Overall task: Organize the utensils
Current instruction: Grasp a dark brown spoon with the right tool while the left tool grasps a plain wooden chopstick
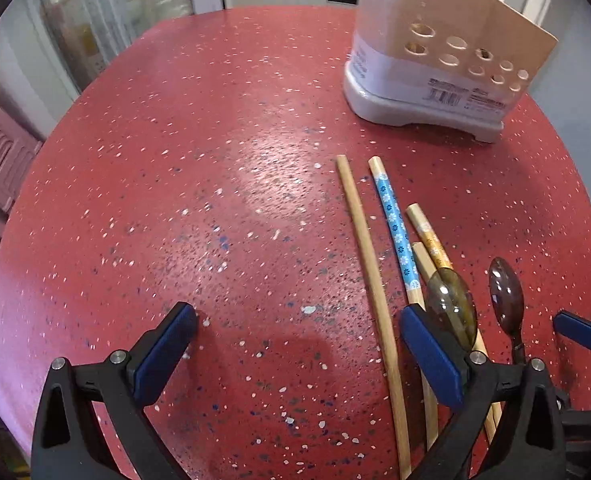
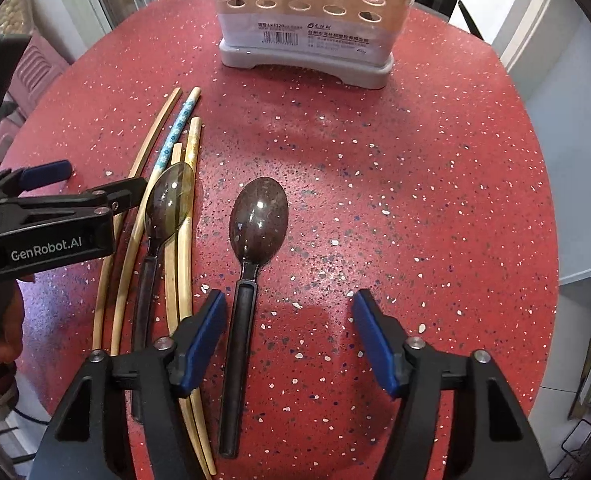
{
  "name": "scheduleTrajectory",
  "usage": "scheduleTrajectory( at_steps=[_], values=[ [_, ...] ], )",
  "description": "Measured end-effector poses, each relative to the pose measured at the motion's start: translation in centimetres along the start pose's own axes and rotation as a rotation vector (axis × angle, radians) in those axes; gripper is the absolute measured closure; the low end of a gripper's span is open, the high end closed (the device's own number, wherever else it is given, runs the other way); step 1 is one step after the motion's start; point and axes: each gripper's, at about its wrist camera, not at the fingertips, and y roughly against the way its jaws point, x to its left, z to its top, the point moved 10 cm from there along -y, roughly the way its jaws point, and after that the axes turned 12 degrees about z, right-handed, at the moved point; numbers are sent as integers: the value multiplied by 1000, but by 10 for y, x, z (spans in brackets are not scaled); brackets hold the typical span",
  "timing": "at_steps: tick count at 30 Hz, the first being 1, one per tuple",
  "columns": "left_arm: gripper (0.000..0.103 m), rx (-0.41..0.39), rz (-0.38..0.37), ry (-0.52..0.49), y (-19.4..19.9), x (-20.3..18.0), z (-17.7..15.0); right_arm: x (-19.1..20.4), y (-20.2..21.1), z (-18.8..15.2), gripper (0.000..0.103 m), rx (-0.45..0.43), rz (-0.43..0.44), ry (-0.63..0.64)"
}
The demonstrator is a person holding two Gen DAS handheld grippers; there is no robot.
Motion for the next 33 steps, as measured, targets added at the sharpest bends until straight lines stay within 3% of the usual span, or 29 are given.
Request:
scheduleTrajectory(
  at_steps=[2, 5, 7, 11, 20, 22, 23, 24, 25, 33],
  values=[
    [0, -11, -16, -28, 4, -4, 6, 1, 0, 2, 49, 13, 3, 9],
    [11, 1, -32, -71, 7, -10, 12, 9, 1, 3, 62, 35, 18, 34],
    [15, 14, -37, -95, 8, -16, 15, 15, 0, 5, 89, 44, 30, 51],
    [16, 48, -41, -129, 10, -27, 22, 16, 1, 6, 91, 37, 58, 56],
    [19, 141, -48, -175, 3, -42, 47, -3, 11, 5, 98, -25, 226, -34],
    [41, 144, -52, -177, 4, -44, 54, -8, 15, 6, 98, -36, 241, -36],
    [46, 149, -56, -181, 5, -44, 56, -10, 17, 7, 98, -43, 246, -38],
    [61, 152, -64, -184, 5, -46, 61, -12, 18, 4, 98, -44, 249, -38],
    [67, 153, -72, -186, 7, -52, 65, -14, 18, 2, 98, -44, 251, -39],
    [69, 108, -98, -95, 12, -50, 63, -27, 18, 3, 96, -1, 300, -94]
  ],
)
